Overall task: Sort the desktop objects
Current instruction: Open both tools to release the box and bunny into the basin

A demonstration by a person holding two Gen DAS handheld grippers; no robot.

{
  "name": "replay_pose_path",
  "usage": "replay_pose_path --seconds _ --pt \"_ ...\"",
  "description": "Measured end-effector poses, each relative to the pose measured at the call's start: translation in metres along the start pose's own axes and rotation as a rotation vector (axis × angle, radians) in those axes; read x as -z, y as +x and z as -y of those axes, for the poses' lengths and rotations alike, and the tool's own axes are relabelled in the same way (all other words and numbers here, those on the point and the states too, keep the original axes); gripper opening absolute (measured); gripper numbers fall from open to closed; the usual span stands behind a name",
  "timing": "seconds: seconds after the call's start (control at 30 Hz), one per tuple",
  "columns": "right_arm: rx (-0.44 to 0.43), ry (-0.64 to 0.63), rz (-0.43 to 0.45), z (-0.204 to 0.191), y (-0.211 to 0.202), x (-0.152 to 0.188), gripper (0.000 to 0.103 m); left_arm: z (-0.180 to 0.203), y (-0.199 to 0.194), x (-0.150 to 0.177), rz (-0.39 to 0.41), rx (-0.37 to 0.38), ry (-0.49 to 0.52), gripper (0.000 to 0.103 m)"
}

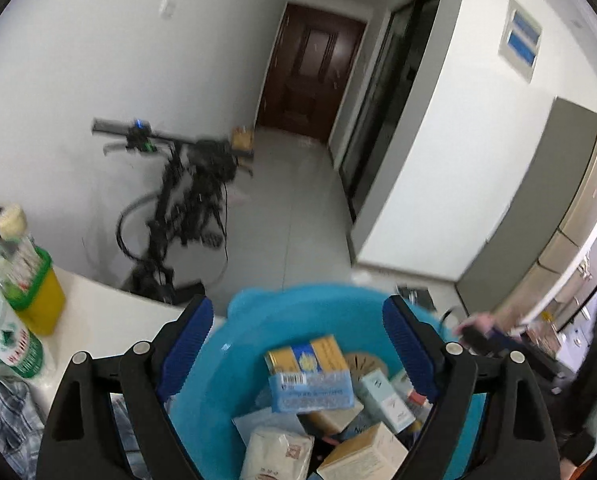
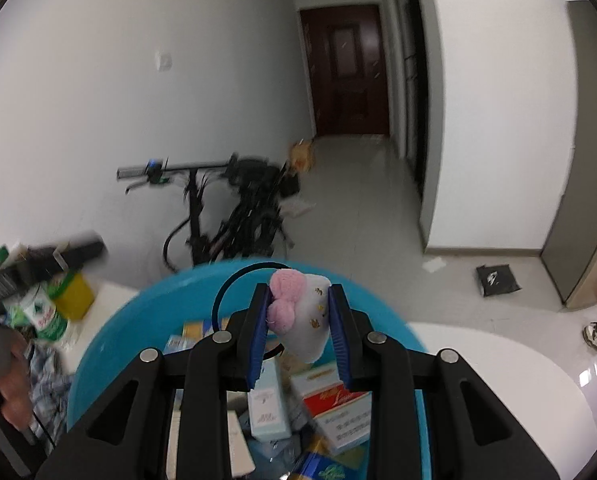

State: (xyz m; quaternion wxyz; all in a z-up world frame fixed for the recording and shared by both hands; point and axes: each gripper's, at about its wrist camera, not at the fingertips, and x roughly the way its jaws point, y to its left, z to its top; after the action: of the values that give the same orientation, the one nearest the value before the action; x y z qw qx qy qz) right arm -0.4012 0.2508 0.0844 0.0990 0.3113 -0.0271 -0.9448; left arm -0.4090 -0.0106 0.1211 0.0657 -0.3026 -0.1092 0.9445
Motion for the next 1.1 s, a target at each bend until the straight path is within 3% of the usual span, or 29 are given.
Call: replay_pose_path --seconds 0.07,0.13,0.37,0.6,0.83,1.03,1.1 --pt "-0.003 0.005 -0.008 -0.001 0.005 0.003 0.026 0.003 -0.008 -0.001 0.032 -0.006 0.023 0.103" --pt "-0.015 -0.003 -0.041 -0.002 0.012 0.006 0.026 0.004 -0.01 -0.003 0.039 -0.01 0.05 0.103" --pt "-0.054 -0.028 -0.217 -0.002 0.043 0.024 0.026 0.015 0.012 0.002 -0.048 -0.047 0.116 0.103" --pt "-0.039 -0.024 -0.247 0.003 0.045 0.028 0.042 0.026 0.014 0.008 -0.045 -0.051 0.165 0.103" --pt "0.005 -0.021 -0.185 0.004 0.034 0.019 0.069 0.028 0.013 0.009 -0.028 -0.081 0.186 0.103" --pt "0.112 0.011 -0.028 0.003 0.002 0.004 0.084 0.033 -0.013 0.008 0.099 -0.105 0.213 0.103" --pt "0.126 0.012 0.043 0.002 -0.013 0.0 0.093 0.035 -0.032 0.008 0.21 -0.115 0.213 0.103"
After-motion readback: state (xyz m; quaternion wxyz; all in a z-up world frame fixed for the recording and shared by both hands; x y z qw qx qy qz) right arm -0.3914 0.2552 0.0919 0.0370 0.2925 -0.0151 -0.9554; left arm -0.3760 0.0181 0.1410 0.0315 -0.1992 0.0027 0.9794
